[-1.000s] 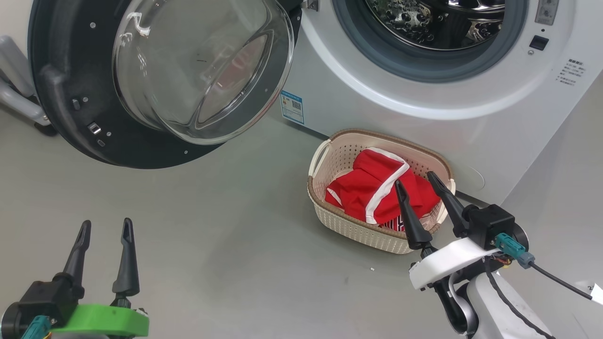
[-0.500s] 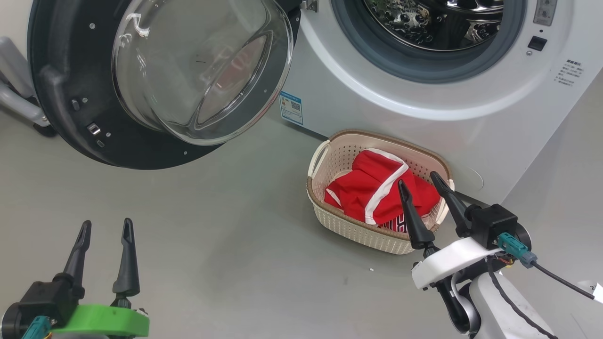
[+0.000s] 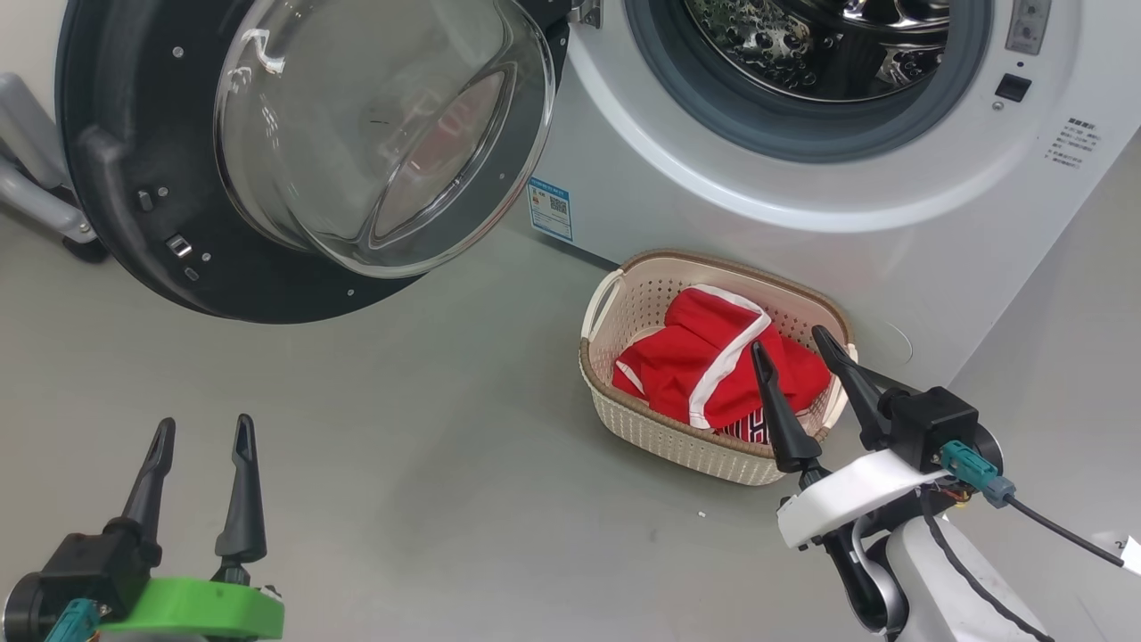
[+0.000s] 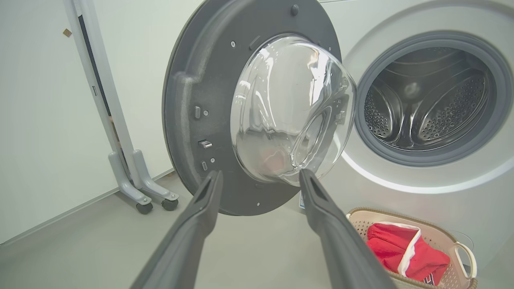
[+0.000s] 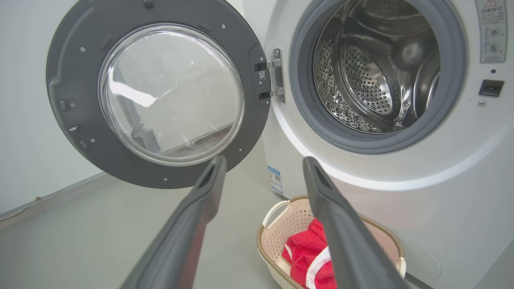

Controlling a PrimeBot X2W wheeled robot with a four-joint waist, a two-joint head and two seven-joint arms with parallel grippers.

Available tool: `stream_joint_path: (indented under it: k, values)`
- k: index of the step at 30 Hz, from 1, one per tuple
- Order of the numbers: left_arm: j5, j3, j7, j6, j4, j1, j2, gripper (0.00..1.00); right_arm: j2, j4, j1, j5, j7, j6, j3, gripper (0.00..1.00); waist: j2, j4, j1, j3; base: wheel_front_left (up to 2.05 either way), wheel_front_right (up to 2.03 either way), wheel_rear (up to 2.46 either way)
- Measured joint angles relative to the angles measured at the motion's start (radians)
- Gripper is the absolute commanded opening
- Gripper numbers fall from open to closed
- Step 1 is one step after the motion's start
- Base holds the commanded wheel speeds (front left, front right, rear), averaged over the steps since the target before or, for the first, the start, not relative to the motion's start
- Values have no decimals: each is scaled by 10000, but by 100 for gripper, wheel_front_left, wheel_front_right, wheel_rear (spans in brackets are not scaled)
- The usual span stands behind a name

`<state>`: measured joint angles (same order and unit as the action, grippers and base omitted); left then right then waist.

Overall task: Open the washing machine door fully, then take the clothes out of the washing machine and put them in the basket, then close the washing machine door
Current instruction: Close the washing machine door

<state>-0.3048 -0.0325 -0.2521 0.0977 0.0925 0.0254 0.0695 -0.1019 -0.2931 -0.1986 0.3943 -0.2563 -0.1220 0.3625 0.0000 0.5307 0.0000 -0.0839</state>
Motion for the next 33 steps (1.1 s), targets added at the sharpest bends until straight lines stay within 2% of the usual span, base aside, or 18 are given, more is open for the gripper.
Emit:
stream_joint_path:
  k: [1, 2, 3, 4, 5, 23, 33]
  values:
    - [2, -2, 0, 0, 0, 5, 0, 100, 0, 0, 0, 19, 0, 0, 6, 100, 0, 2, 0, 2, 0, 0, 0]
    - [2, -2, 0, 0, 0, 9, 0, 91, 0, 0, 0, 19, 0, 0, 13, 100, 0, 3, 0, 2, 0, 0, 0]
    - [2, -4, 0, 2, 2, 12, 0, 47, 2, 0, 0, 19, 0, 0, 23, 100, 0, 4, 0, 1, 0, 0, 0]
    - [2, -8, 0, 17, 2, 19, 0, 17, 2, 2, 0, 19, 0, 0, 33, 100, 0, 6, 0, -2, 0, 0, 0]
    - [2, -15, 0, 48, 2, 27, -2, 0, 2, 2, 0, 19, 0, 0, 50, 100, 0, 8, 0, -8, 0, 0, 0]
    - [-173, -525, 0, 134, -412, -3, 50, 0, -313, 320, -359, -251, 0, 0, -10, 100, 0, 60, 0, -1093, 0, 0, 0]
    - [-198, -1475, -2, 221, -616, -1055, 1668, 0, -694, 407, -520, -431, 0, 15, -169, 100, 0, 104, 0, -1898, 0, 0, 0]
